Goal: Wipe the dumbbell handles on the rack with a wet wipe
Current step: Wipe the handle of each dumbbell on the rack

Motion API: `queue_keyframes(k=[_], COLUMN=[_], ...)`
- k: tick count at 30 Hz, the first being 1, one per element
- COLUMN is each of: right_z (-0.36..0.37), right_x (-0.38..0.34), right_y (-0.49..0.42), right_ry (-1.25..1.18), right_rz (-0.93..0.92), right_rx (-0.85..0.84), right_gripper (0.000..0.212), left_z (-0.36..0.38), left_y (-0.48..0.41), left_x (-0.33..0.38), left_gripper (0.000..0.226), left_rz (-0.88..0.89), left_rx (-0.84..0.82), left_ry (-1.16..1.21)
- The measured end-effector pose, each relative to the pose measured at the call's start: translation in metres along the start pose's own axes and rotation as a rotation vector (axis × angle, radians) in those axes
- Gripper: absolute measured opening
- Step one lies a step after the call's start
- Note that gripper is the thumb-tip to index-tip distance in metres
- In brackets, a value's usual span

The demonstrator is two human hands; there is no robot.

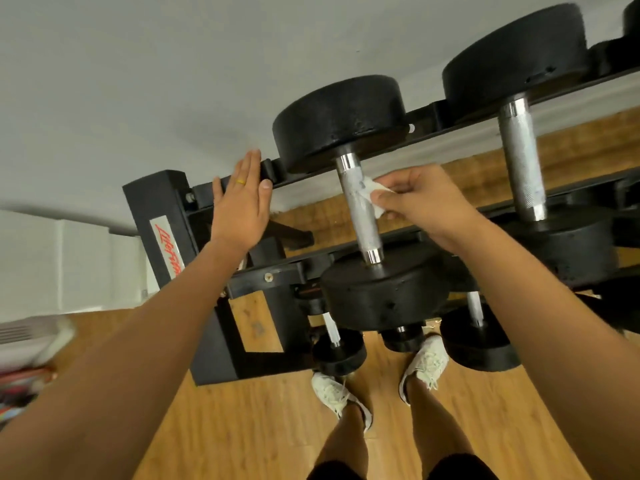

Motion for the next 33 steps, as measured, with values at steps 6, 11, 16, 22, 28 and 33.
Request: queue_keyframes(k=[6,11,16,22,28,33], right_z=[0.008,0.004,0.004,0.001,0.009,0.005], right_x=[-0.006,0.012,-0.016,0.010,-0.013,0.005], right_y=[-0.020,-0.007,-0.018,0.003,-0.026,0.000], right_ry=[-0.161,-0.033,-0.152,-0.016,-0.185,-0.038], right_rz=[-0.007,-0.032,-0.129,-0.126,-0.084,-0.131], right_rx=[-0.029,-0.142,-0.038,-0.183,-0.102,-0.193], right_gripper=[0.017,0.018,0.022,0.019,0.019,0.016], left_z=[0.000,0.008,0.010,0.012,0.013,0.015], left_y=[0.009,0.008,0.007,0.018,0.048,0.052], left_x=[0.013,0.011,0.011,0.021,0.022,0.020], left_gripper=[0.062,0.063,0.071,0.085,0.084,0.083], left_rz=[-0.044,-0.073,-0.085,-0.064,-0.042,-0.052], left_rx=[0.003,-0.022,-0.047,0.020,0.074,0.110], left_ry=[-0.065,-0.205,-0.175,-0.162,-0.121,-0.126])
Point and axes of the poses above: each hand's wrist, its own y-axis away from the middle knuckle, its own z-axis out of the palm, x = y × z, the point moved 10 cm from there along -y, towards the middle knuckle, and after that the axes turned 12 degrees about x, right-handed, at the moved point
